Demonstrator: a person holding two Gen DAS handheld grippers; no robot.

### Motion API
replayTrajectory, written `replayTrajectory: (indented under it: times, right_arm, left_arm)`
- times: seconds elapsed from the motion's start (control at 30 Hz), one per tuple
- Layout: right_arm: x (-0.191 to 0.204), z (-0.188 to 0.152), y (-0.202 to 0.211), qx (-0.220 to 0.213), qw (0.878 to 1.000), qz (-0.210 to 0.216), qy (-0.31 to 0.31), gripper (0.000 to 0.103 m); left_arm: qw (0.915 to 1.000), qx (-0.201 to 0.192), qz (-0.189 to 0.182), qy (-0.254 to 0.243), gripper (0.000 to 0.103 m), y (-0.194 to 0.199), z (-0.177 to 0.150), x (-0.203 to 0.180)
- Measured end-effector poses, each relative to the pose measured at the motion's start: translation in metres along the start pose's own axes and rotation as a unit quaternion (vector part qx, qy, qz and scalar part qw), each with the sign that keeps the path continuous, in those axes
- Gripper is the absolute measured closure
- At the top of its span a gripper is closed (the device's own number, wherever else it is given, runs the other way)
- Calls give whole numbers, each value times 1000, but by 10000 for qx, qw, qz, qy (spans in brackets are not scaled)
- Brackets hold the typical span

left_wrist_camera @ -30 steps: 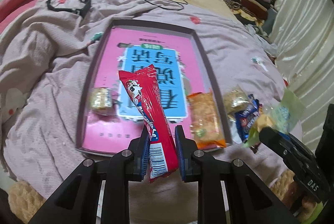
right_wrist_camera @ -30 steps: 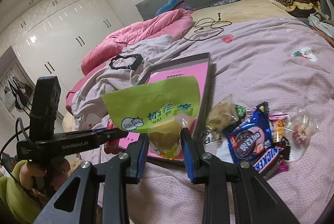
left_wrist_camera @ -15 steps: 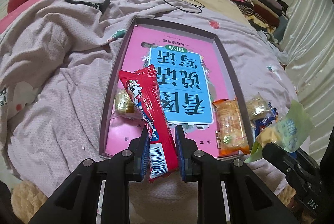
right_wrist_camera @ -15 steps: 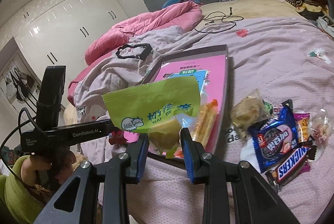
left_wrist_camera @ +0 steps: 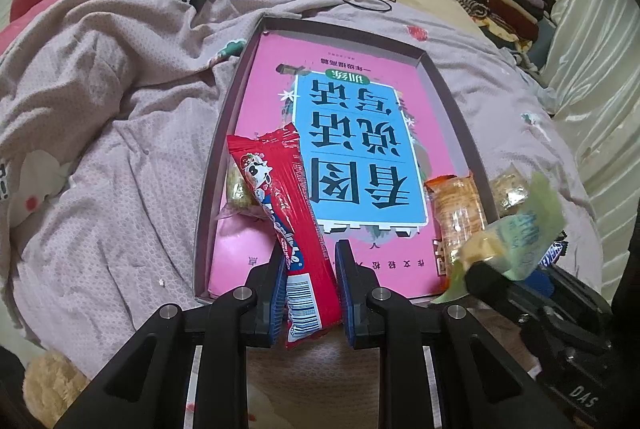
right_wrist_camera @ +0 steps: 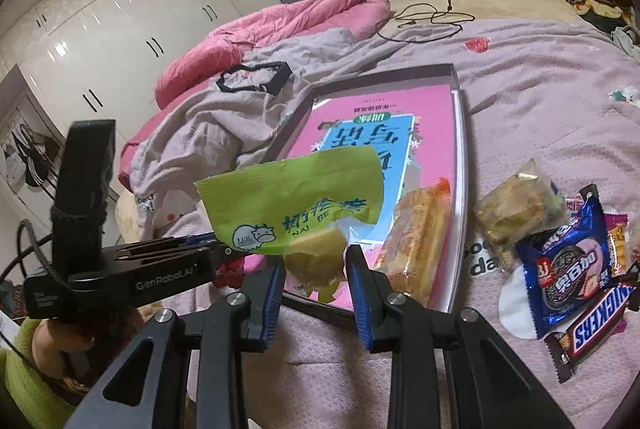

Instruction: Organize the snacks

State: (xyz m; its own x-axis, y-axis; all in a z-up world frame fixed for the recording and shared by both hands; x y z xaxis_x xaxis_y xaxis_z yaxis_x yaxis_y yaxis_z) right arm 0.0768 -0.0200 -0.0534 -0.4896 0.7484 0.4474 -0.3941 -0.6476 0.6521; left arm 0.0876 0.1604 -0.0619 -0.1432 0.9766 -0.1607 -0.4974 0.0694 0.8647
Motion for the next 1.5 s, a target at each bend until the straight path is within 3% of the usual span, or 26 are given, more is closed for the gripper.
replayTrajectory:
  times: [0.63, 1.5]
  right_arm:
    - [-13, -7, -14, 250, 9980, -573, 107, 72]
    - [-11, -11, -16, 297, 9986, -428, 116, 68]
  left_arm:
    - [9999, 17, 72, -140, 80, -5, 0, 0]
    - [9998, 28, 120, -155, 79, -7, 1, 3]
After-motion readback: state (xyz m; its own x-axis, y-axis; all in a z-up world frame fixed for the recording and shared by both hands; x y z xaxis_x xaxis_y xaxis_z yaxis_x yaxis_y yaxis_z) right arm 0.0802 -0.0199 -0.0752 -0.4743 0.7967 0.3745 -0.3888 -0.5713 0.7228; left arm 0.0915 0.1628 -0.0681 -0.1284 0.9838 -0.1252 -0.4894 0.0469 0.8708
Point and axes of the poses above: each gripper's, at about its wrist camera, not at the fingertips, and y roughly against the way its jaws point, x to its left, z to its top, the point moved 2 cm from there along -y, roughly the way its jaws point, and after that the axes turned 1 degree about z, right-handed, at the moved point
